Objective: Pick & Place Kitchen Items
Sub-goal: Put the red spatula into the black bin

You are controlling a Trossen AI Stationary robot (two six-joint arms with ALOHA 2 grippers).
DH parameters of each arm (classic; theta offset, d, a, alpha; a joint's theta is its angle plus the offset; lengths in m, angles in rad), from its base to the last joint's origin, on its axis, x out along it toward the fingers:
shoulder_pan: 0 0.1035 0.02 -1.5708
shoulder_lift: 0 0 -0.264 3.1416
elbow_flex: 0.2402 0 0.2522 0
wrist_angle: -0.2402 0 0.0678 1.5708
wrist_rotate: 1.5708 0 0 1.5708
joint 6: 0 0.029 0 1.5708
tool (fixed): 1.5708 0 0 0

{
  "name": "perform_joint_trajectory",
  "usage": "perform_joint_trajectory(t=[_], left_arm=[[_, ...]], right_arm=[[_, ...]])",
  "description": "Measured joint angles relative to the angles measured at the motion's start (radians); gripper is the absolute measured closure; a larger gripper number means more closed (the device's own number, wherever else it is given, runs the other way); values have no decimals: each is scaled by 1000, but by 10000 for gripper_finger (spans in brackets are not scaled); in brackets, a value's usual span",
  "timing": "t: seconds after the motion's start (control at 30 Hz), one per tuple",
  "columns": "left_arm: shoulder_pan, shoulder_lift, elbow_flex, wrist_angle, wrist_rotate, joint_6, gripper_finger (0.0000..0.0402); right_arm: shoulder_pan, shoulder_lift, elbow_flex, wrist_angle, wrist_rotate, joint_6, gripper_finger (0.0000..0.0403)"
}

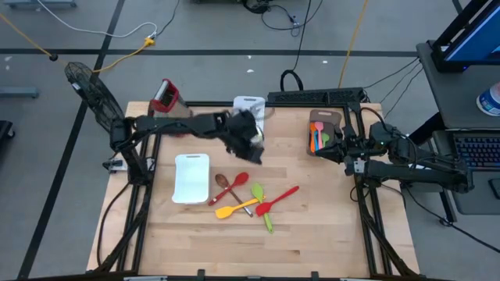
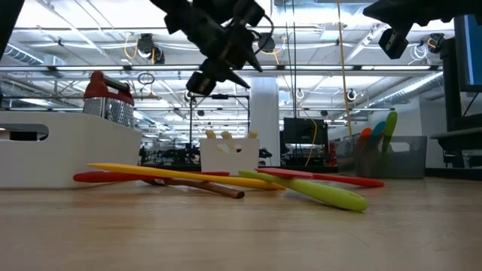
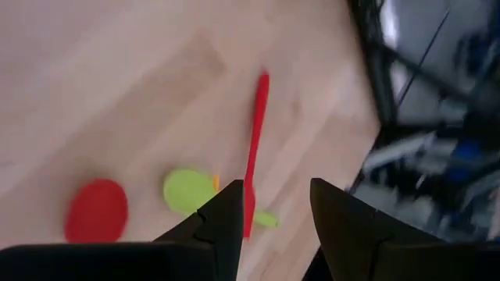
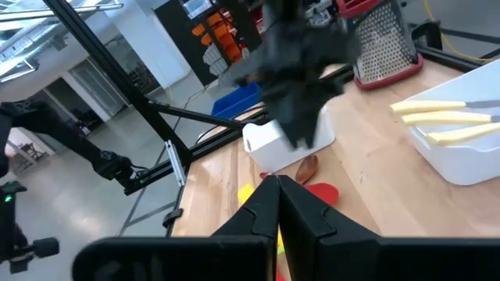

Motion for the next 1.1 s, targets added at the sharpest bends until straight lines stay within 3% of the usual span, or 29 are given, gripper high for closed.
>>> perform_joint_trajectory(t=[0.27,0.47,0.67,1.1], left_arm=[[-162,3,-2,-96,-29,8,250],[-260,5,-2,-210,-229,-3,250],[-318,14,-2,-197,-442,-22,250],[-447,14,-2,-141,-602,13,250]], right_arm=[[0,0,0,-37,0,-2,403],[0,0,0,-37,0,-6,403],[0,0,0,-29,0,-8,403],[0,0,0,-27,0,-8,403]])
